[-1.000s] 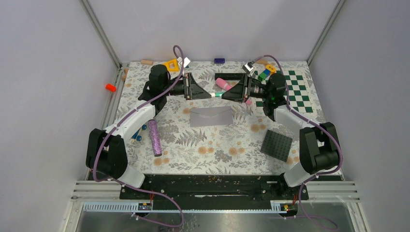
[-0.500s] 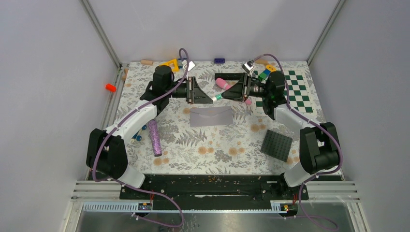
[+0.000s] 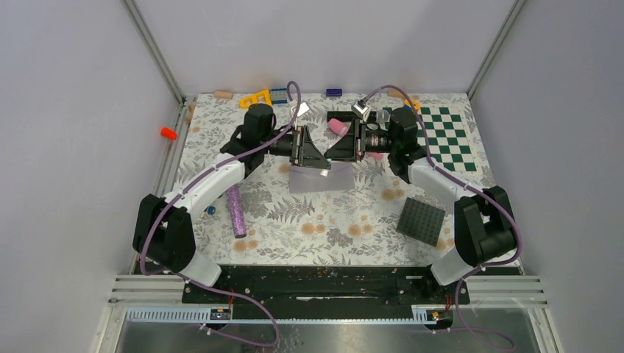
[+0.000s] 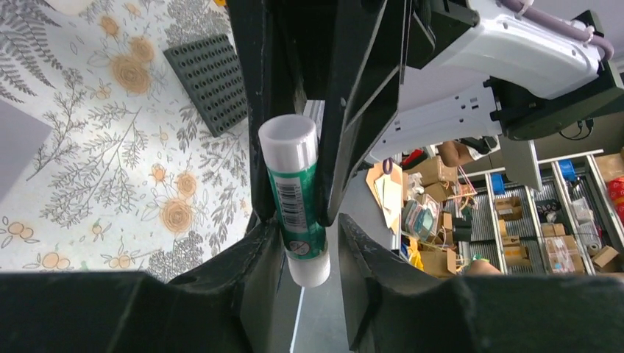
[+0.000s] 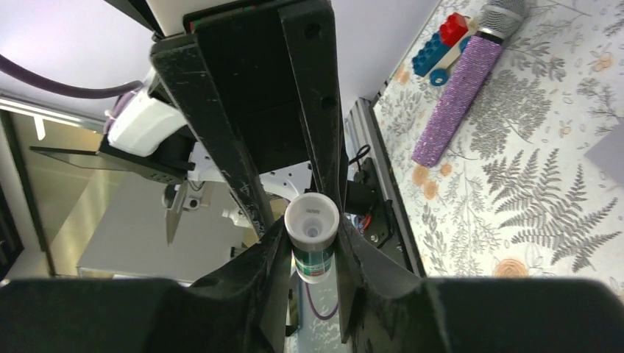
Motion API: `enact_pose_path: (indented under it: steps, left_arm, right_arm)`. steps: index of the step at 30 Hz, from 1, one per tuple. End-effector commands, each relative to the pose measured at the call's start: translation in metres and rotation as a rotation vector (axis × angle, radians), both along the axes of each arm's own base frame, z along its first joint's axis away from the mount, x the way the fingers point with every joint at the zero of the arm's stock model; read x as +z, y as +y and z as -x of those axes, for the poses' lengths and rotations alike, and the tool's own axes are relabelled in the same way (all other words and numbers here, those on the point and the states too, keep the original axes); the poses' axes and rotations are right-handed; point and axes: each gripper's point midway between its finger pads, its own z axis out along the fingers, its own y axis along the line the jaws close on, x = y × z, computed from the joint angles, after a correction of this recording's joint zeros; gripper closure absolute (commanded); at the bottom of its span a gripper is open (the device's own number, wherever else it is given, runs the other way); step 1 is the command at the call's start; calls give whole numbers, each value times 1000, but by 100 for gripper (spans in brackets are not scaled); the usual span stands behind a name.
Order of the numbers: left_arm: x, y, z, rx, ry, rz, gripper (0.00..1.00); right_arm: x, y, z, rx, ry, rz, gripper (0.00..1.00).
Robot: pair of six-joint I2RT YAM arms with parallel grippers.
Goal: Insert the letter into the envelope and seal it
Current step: Close the solid glue cap on the solid glue, then place the solid glue at the center of the board.
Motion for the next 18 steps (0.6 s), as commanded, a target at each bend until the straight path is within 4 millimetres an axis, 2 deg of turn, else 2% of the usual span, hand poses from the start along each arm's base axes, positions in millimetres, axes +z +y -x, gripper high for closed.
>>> enact_pose_path:
  steps: [1, 2, 5, 8, 10, 12, 18]
  left_arm:
    - [37, -5, -17, 30, -184, 70, 64]
    - [37, -5, -16, 29, -184, 70, 62]
    - [37, -2, -15, 32, -189, 61, 39]
    - [37, 4, -18, 55, -217, 38, 14]
    - [35, 10, -22, 80, -228, 14, 5]
    - [35, 19, -30, 116, -245, -3, 1]
    - [31, 56, -60, 243, -322, -104, 1]
  right_arm:
    - [5, 3, 14, 54, -48, 27, 92]
    - [4, 3, 12, 49, -49, 33, 92]
    - [2, -4, 3, 27, -37, 63, 93]
    - [0, -23, -14, -28, -27, 105, 94]
    - [-11, -40, -23, -77, -27, 188, 94]
    - [-30, -58, -24, -115, -37, 322, 94]
    - [-99, -103, -26, -106, -52, 733, 93]
